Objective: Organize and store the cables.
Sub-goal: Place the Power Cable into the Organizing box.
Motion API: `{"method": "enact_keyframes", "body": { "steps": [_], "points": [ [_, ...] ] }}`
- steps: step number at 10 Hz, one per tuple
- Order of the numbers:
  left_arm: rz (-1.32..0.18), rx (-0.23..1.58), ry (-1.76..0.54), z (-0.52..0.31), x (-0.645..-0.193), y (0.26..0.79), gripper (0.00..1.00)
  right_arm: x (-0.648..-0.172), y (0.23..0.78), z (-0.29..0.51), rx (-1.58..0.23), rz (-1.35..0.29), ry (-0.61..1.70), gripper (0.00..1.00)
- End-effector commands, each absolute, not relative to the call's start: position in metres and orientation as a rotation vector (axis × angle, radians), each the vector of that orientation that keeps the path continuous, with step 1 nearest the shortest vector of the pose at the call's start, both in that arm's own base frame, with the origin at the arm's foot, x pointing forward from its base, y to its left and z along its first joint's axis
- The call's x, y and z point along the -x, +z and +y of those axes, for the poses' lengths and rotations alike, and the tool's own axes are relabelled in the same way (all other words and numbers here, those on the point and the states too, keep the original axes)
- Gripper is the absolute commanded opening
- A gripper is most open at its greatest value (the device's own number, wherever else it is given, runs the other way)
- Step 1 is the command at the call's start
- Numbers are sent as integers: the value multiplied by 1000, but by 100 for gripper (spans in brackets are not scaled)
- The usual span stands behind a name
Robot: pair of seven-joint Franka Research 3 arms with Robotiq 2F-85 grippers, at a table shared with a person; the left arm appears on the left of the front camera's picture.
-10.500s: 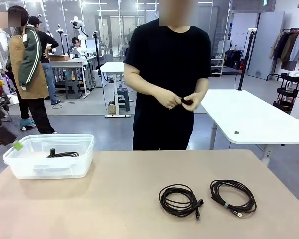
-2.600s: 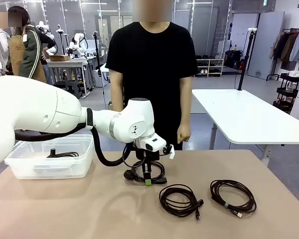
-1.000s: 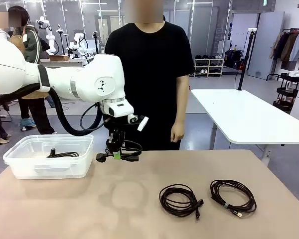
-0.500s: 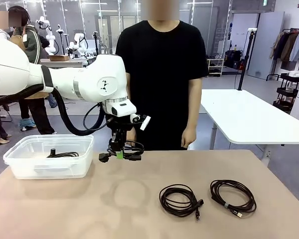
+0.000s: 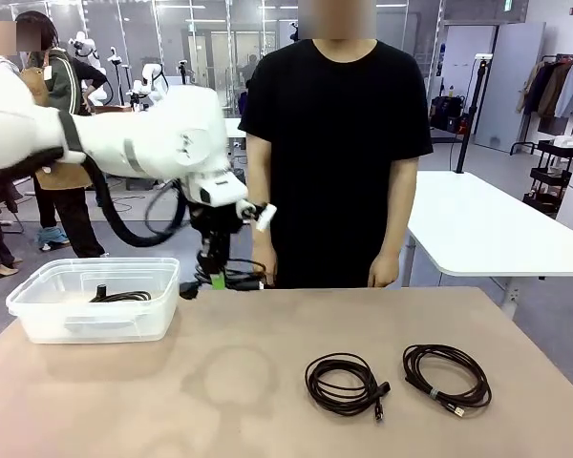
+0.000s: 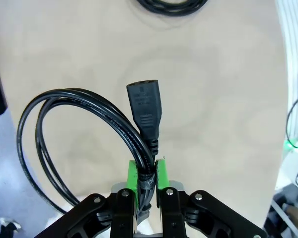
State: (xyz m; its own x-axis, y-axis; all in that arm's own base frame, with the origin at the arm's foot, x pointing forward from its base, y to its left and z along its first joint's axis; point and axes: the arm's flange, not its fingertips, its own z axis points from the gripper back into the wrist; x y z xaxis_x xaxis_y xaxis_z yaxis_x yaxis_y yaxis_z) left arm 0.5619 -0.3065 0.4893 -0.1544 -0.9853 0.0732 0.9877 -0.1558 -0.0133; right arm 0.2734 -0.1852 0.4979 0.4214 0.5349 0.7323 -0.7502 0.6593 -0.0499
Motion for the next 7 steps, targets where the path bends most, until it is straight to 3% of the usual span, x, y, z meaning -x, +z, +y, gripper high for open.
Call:
{"method": "enact_keyframes", "body": {
  "steps": [1,5,7],
  "points": [
    [-70,141,-1738,-247,-553,528,17,-272,497,-186,-308,-801,836,100],
    [-133,134,-1833,-127,-554,551,17,-272,497,-186,-308,-801,836,100],
    [-154,91,-1761,-79,-563,539,17,-272,497,-186,-308,-801,836,100]
  ]
}}
